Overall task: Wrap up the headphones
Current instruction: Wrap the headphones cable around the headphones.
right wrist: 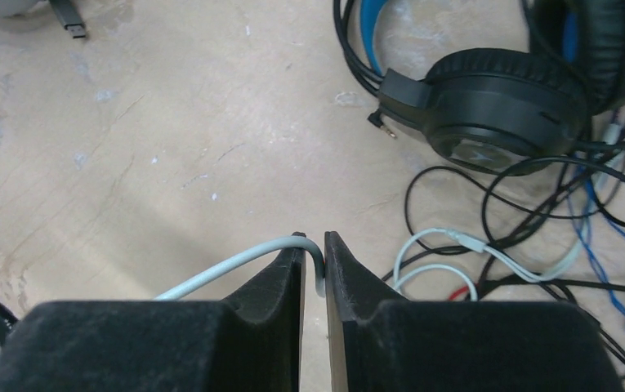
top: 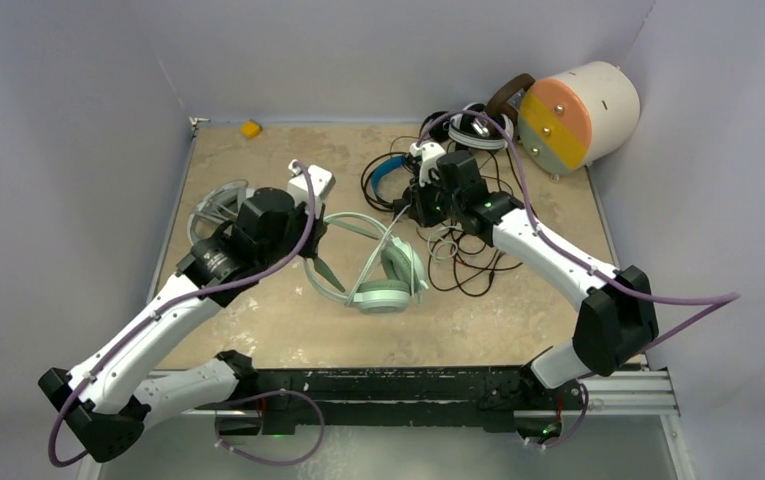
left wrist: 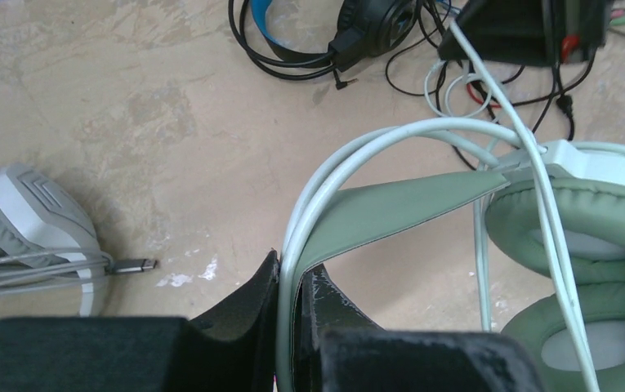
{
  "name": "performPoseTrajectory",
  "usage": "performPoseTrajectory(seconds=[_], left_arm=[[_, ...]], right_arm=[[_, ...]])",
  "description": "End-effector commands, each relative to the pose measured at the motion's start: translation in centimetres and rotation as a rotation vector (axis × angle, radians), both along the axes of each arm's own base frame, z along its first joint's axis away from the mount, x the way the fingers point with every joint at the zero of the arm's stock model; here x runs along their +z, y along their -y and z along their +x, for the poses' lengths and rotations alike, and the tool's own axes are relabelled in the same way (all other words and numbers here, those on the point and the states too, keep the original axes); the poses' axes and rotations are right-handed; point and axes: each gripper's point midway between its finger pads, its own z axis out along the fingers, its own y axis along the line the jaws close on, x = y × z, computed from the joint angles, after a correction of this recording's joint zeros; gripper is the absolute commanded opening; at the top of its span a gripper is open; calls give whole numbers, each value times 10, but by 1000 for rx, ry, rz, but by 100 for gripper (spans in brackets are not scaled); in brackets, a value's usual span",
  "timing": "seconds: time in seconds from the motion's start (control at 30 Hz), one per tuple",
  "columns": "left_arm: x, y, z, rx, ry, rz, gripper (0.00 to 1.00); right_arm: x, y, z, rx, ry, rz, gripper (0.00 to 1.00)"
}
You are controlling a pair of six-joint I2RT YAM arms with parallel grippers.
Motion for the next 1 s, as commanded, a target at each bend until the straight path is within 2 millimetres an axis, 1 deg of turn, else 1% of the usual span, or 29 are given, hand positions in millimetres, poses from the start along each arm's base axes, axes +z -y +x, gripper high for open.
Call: performPoseTrajectory(seconds=[0.0, 0.03, 0.2, 0.3, 0.37, 0.47, 0.6, 0.83, 0.97], left_arm=[[49, 17, -1, 9, -52, -229, 0], [51, 18, 0, 11, -75, -242, 0], [71, 28, -3, -36, -137, -372, 0], [84, 30, -5, -50, -159, -427, 0], [93, 32, -7, -59, -162, -455, 0], [107, 34, -9, -64, -153, -492, 0], [124, 36, -11, -78, -141, -529, 0], [147, 42, -10, -91, -148, -564, 0], [163, 45, -8, -100, -131, -585, 0]], right_arm=[[22, -14, 13, 38, 110, 134, 15], [18, -15, 13, 40, 107, 134, 15], [-4, -18, 20, 40, 116, 135, 14], [-13, -22, 22, 45, 121, 156, 14], [-16, -24, 22, 47, 131, 174, 15], [-15, -31, 17, 87, 154, 222, 17], [-13, -39, 11, 137, 186, 283, 26], [-24, -51, 9, 194, 185, 330, 36], [-31, -54, 6, 208, 179, 352, 39]])
